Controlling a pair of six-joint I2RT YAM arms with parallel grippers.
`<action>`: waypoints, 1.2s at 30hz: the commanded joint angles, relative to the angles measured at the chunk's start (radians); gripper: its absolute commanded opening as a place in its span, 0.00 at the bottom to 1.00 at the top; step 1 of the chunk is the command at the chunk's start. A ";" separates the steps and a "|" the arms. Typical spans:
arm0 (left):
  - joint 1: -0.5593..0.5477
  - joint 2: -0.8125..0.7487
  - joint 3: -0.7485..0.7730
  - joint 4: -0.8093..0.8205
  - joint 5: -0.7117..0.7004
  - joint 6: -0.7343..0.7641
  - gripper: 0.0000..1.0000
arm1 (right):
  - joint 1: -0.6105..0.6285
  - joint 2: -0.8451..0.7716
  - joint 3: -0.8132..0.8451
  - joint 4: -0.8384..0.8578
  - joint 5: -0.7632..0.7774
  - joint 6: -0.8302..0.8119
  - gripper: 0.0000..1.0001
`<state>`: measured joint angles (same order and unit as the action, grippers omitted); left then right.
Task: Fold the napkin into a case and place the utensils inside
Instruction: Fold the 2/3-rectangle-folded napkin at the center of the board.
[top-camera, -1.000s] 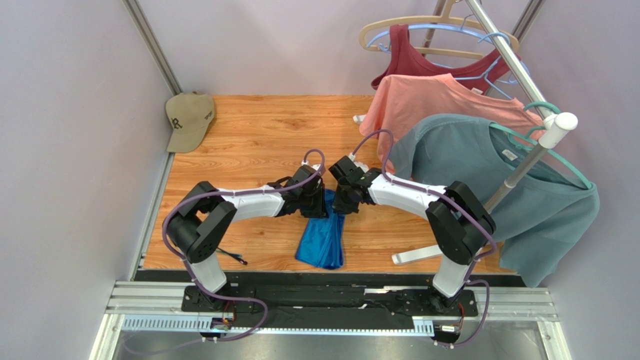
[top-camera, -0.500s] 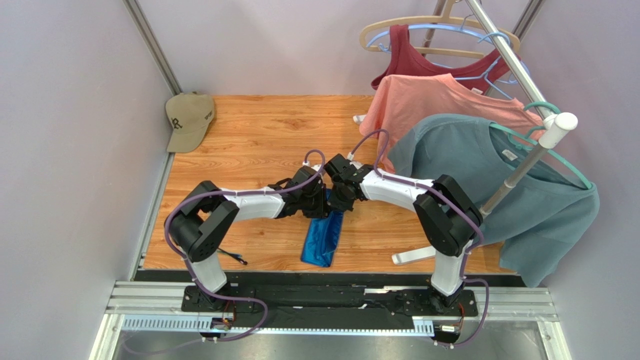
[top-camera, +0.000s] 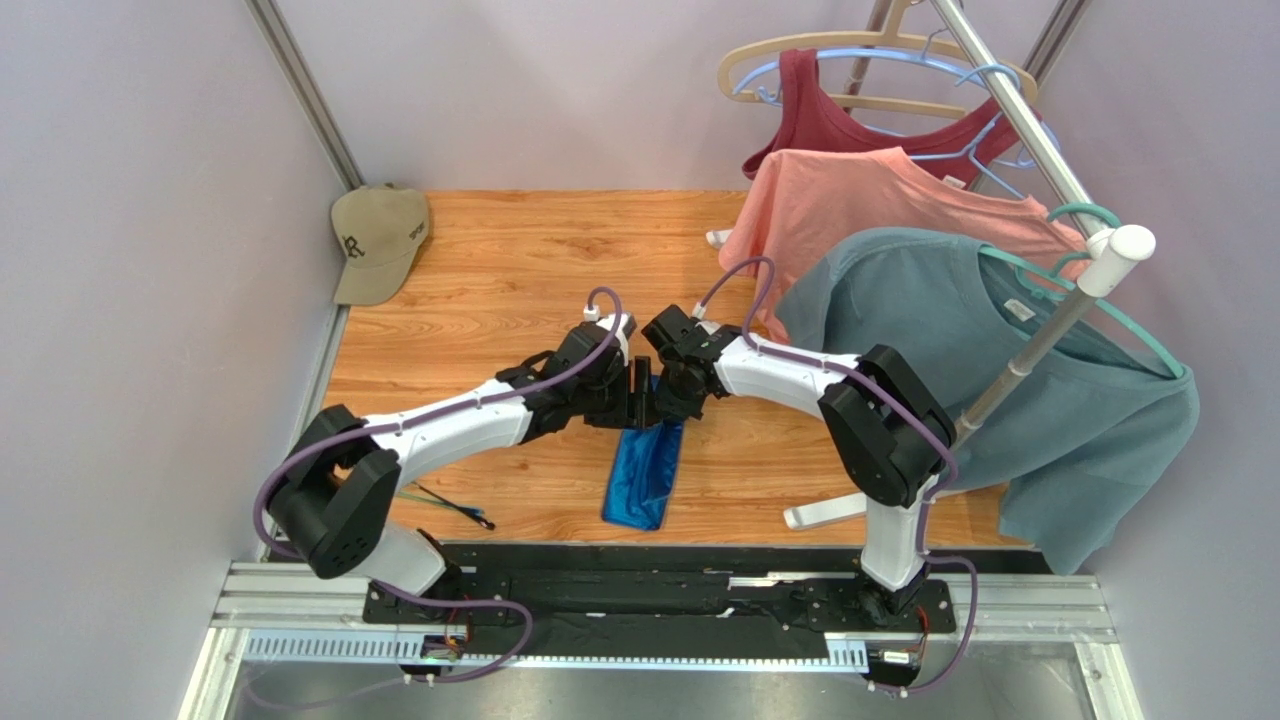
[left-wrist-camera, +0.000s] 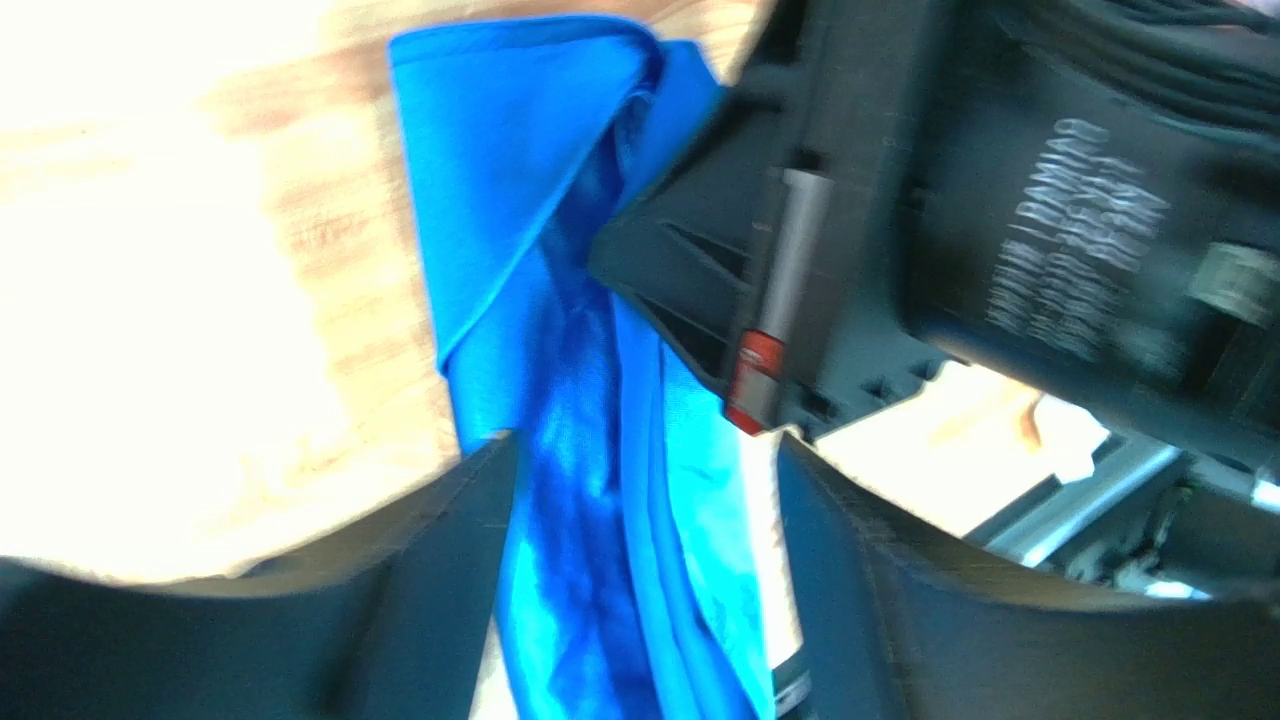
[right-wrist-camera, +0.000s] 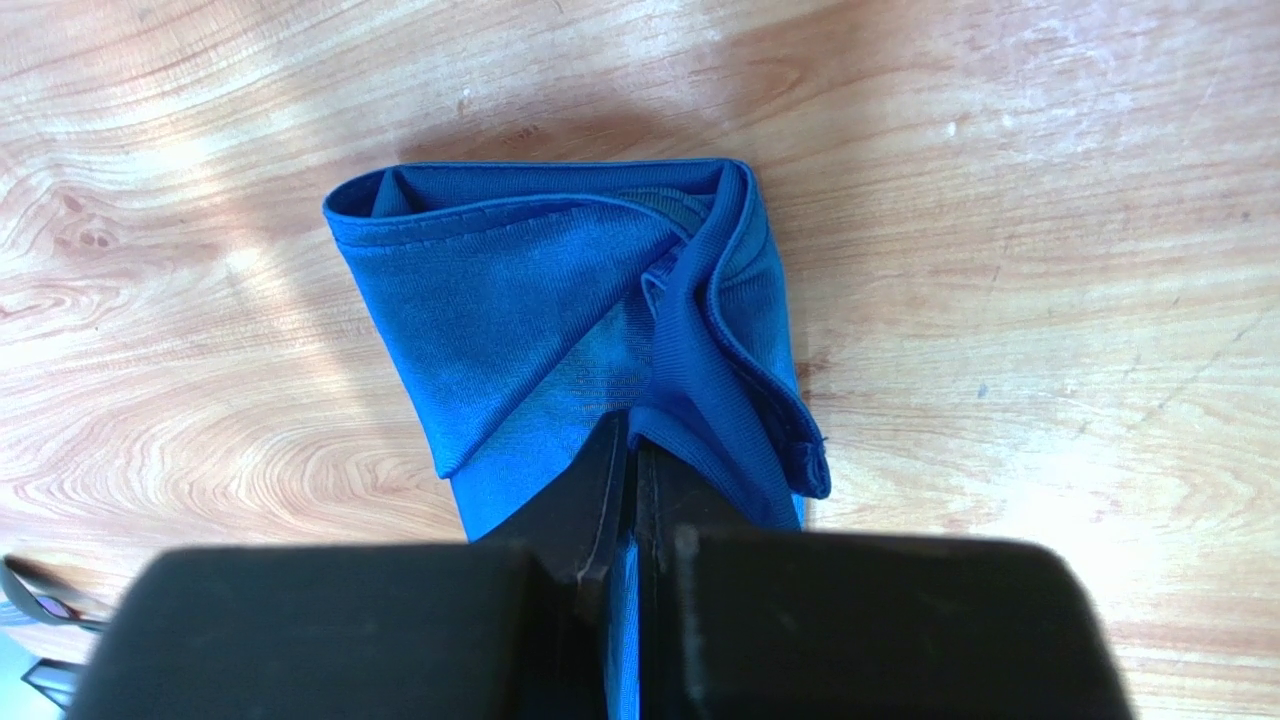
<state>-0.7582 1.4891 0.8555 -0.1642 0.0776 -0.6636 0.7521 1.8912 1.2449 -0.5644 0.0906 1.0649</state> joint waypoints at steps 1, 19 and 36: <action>-0.001 0.015 -0.003 -0.028 0.037 0.053 0.79 | -0.008 0.026 0.014 0.018 -0.006 -0.043 0.00; -0.046 0.208 0.008 0.000 -0.047 0.052 0.74 | -0.031 -0.012 -0.012 0.099 -0.118 -0.109 0.13; -0.036 0.172 -0.065 0.094 0.007 -0.031 0.51 | -0.088 -0.139 -0.160 0.238 -0.195 -0.312 0.44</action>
<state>-0.7948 1.6451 0.8162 -0.0334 0.0654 -0.6716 0.6716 1.8015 1.0988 -0.3626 -0.1066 0.8051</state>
